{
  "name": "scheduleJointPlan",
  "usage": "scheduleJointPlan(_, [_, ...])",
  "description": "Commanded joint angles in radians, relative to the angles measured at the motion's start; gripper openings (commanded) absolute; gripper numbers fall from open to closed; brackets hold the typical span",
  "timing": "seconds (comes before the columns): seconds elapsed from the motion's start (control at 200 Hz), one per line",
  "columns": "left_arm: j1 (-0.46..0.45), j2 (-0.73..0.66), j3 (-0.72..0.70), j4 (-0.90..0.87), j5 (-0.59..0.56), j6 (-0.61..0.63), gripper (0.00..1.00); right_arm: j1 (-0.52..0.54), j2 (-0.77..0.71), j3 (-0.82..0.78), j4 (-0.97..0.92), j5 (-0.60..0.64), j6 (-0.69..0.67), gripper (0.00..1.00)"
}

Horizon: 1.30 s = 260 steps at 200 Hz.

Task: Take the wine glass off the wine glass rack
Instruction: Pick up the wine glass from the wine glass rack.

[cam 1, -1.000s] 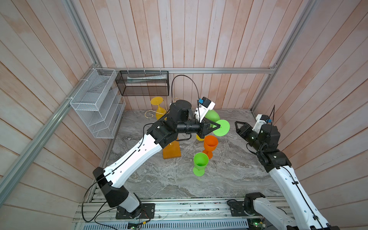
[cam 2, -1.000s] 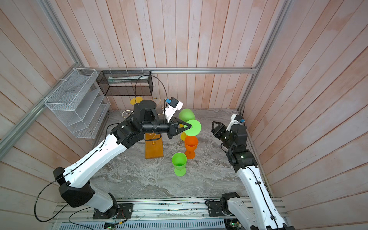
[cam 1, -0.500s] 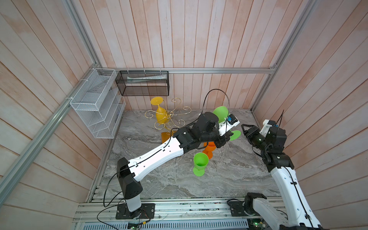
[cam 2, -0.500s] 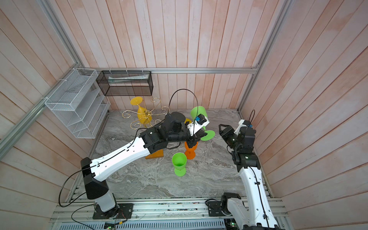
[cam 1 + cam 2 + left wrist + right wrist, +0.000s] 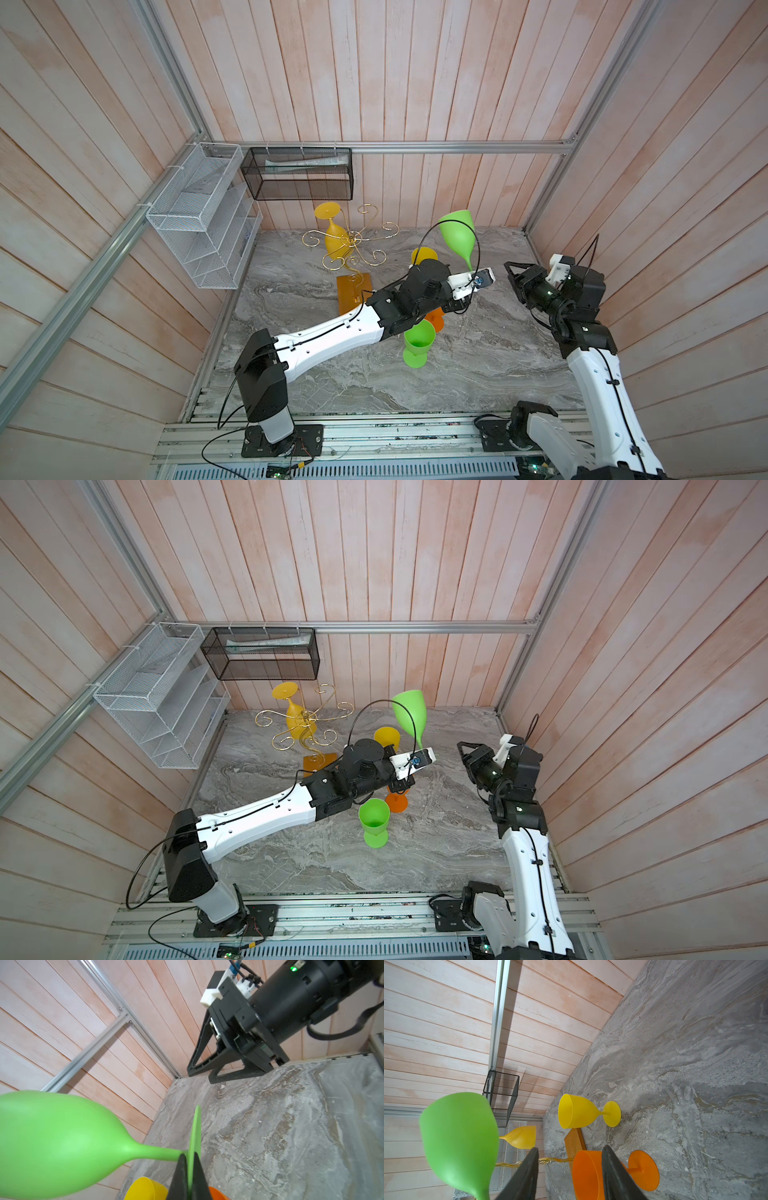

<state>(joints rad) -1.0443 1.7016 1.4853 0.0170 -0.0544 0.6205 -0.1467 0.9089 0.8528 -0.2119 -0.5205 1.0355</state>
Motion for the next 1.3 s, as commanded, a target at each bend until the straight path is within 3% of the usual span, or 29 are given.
scheduleJointPlan(0.0, [-0.012,0.006,-0.037,0.174,-0.078,0.178,0.00,-0.007,0.004,0.041,-0.008,-0.047,0.039,0.46])
scheduleJointPlan(0.64, [-0.026,0.138,0.004,0.261,-0.203,0.412,0.00,0.044,0.023,0.077,0.057,-0.137,0.131,0.44])
scheduleJointPlan(1.0, [-0.029,0.183,0.037,0.293,-0.219,0.448,0.00,0.130,0.032,0.061,0.093,-0.087,0.165,0.42])
scheduleJointPlan(1.295, [-0.031,0.189,0.034,0.327,-0.255,0.470,0.00,0.134,0.027,0.051,0.064,-0.042,0.160,0.41])
